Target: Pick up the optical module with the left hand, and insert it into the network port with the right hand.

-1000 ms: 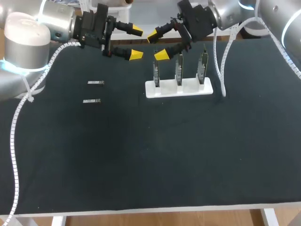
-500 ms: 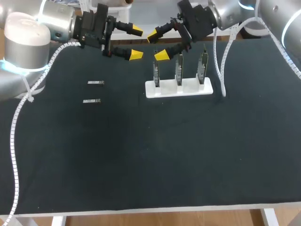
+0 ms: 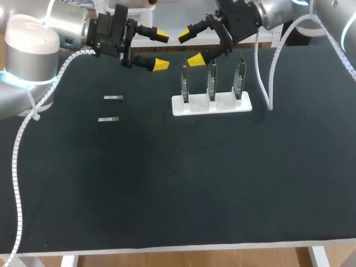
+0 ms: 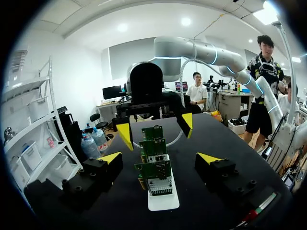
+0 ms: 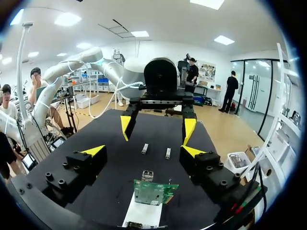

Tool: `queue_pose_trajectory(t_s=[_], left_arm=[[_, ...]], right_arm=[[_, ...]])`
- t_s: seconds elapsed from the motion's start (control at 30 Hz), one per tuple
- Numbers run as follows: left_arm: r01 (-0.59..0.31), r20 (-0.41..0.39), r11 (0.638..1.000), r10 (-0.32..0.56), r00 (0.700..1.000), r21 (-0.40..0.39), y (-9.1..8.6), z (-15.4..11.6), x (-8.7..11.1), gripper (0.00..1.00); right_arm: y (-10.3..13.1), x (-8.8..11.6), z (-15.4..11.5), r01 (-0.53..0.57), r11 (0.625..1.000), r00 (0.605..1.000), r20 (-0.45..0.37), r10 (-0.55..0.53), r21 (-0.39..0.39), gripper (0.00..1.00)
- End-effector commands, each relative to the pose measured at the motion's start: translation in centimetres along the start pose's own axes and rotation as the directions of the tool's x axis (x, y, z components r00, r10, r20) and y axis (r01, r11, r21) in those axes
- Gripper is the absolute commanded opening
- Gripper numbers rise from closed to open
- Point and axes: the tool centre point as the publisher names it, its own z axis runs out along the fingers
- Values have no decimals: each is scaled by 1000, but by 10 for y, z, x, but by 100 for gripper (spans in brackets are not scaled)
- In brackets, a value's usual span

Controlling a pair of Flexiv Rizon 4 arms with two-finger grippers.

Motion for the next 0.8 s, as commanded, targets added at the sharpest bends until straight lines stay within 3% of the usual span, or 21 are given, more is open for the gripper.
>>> queue_pose_trajectory(t_s=[0.03, 0.07, 0.17, 0.8], left_arm=[[-3, 1, 1000, 3, 1000, -4, -1, 0, 0, 100], [-3, 1, 1000, 3, 1000, -4, -1, 0, 0, 100], [-3, 1, 1000, 3, 1000, -4, -1, 0, 0, 100], [-3, 1, 1000, 3, 1000, -4, -1, 0, 0, 100]], right_arm=[[-4, 0, -1, 0, 1000, 1000, 0, 0, -11, 88], [-4, 0, -1, 0, 1000, 1000, 0, 0, -11, 43], [-4, 0, -1, 0, 1000, 1000, 0, 0, -11, 0], [-4, 0, -1, 0, 1000, 1000, 0, 0, -11, 0]])
